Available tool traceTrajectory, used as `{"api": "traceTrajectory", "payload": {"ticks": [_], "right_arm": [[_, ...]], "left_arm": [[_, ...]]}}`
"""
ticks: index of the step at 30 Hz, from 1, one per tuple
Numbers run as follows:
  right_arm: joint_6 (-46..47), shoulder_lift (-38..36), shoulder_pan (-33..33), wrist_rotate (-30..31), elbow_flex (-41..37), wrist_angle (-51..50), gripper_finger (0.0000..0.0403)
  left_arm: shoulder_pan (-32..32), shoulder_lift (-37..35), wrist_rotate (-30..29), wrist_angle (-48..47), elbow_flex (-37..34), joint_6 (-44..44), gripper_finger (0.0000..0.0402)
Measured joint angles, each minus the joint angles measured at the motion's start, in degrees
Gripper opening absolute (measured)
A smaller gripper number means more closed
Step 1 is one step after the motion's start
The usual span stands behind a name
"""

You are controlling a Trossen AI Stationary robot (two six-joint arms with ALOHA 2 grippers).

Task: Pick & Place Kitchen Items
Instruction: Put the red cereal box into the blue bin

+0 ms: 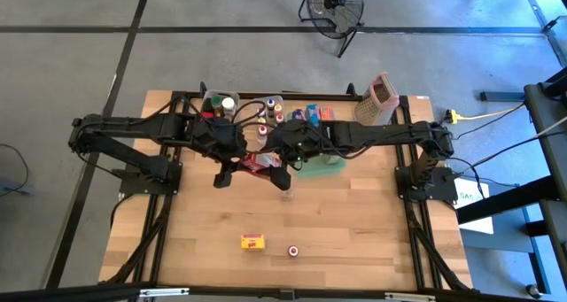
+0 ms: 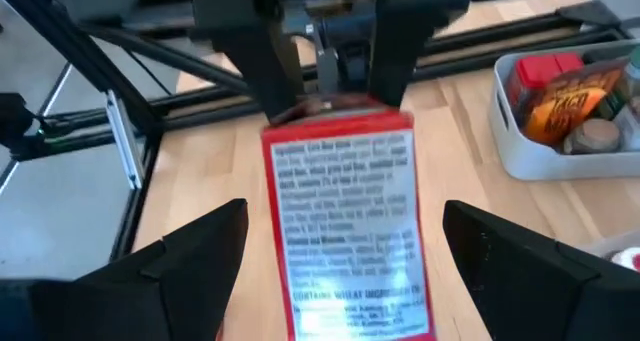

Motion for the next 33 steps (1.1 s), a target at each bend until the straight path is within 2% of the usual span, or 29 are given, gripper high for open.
{"api": "traceTrajectory", "payload": {"ticks": [6, 9, 25, 28, 33], "right_arm": [[-0.02, 0.34, 0.0, -0.02, -0.01, 0.44, 0.0337], [-0.02, 0.34, 0.0, -0.04, 0.01, 0.48, 0.0323], [0.16, 0.34, 0.03, -2.05, 0.01, 0.69, 0.0144], [0.2, 0.34, -0.02, -2.82, 0.01, 0.85, 0.0128], [0.39, 0.34, 0.0, -2.78, 0.0, 0.86, 0.0125]], "left_arm": [[0.0, 0.0, -0.02, -0.01, 0.0, -0.34, 0.0108], [0.0, 0.0, -0.02, 0.01, 0.0, -0.69, 0.0108], [-0.04, 0.02, 0.42, 0.06, 0.0, -1.43, 0.0109], [-0.01, 0.02, 0.34, 0.03, 0.0, -1.59, 0.0112], [-0.02, 0.02, -0.18, 0.2, 0.0, -1.56, 0.0114]]}}
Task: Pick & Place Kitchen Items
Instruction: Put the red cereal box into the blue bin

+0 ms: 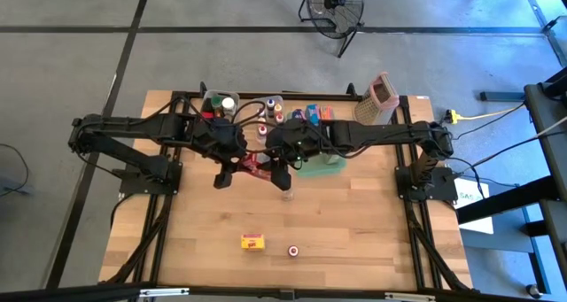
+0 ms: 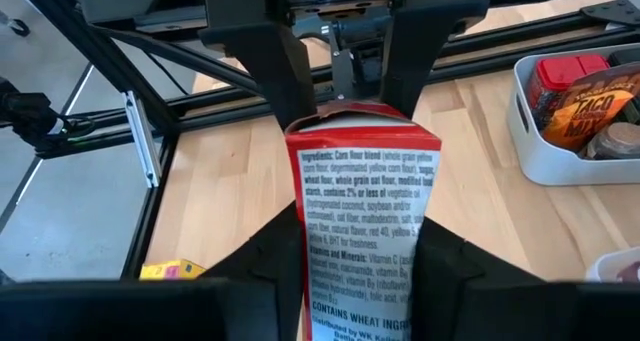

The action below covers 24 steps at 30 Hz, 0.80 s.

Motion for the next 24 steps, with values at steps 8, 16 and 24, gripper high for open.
{"api": "traceTrajectory", "payload": {"ticks": [8, 16, 24], "right_arm": [[1.04, 0.0, -0.07, 0.13, 0.01, -0.17, 0.0126], [1.3, 0.0, -0.06, 0.0, 0.02, -0.68, 0.0126], [10.84, -4.31, -0.54, -4.12, 0.06, -11.01, 0.0126]], "left_arm": [[-0.04, 0.0, -2.77, 0.75, 0.0, -0.07, 0.016], [-0.04, -0.04, -5.14, 1.13, 0.0, 0.99, 0.0237], [0.11, -1.99, -6.22, -2.37, 0.11, 4.69, 0.0252]]}}
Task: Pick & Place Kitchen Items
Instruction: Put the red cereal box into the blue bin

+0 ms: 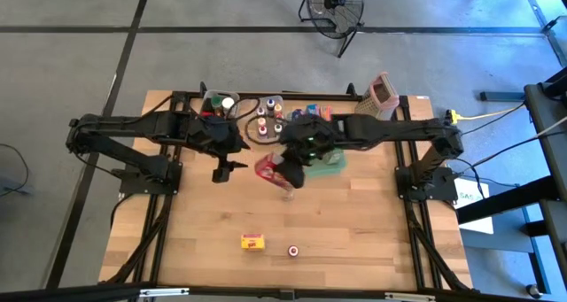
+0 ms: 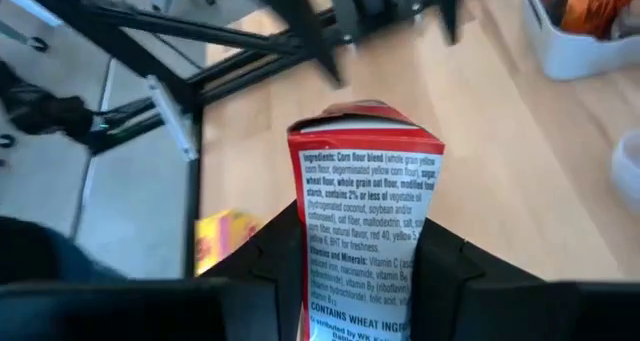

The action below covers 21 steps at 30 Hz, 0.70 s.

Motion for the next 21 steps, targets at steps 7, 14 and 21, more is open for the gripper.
{"api": "traceTrajectory", "payload": {"ticks": [7, 14, 21], "right_arm": [[4.2, -8.64, 0.67, -1.31, 0.0, -9.5, 0.0126], [8.47, -18.82, 2.75, 5.72, 0.02, -21.39, 0.0126], [19.79, -23.97, 9.76, 21.95, 0.04, -30.18, 0.0126]], "left_arm": [[-0.04, -1.82, -2.78, -6.73, 0.0, -0.36, 0.0253], [-0.06, -1.99, -4.1, -12.8, -0.11, -0.52, 0.0253], [-0.09, -1.99, -5.82, -16.12, -0.11, -0.48, 0.0253]]}}
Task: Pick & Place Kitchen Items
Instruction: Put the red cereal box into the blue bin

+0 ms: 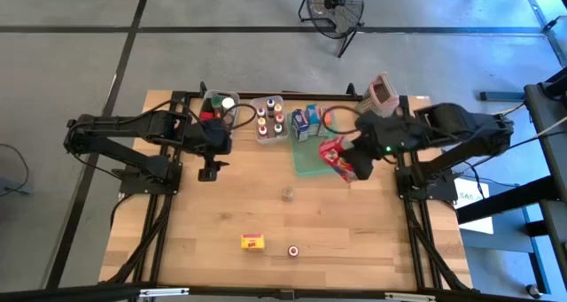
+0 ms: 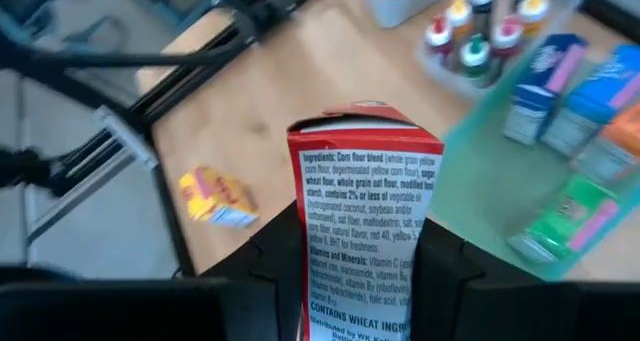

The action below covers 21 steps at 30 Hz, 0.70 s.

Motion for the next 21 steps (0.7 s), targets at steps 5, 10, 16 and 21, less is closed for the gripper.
{"api": "traceTrajectory", "payload": {"ticks": [5, 10, 16, 21], "right_arm": [[3.55, 1.53, 8.06, 13.93, -0.04, 0.1, 0.0126], [6.77, 5.95, 15.57, 27.48, -0.07, -2.09, 0.0126], [23.28, 9.33, 21.3, 31.48, -0.13, -14.98, 0.0126], [32.22, 9.19, 24.37, 33.83, -0.15, -20.55, 0.0126]], "left_arm": [[0.0, 0.0, -1.96, -3.71, 0.0, 0.0, 0.0253], [0.0, 0.0, -1.97, -5.89, 0.0, -0.07, 0.0253], [0.0, 0.0, -1.97, -7.59, -0.48, -0.54, 0.0253], [0.0, -0.29, -1.97, -7.55, -2.67, -0.54, 0.0251]]}}
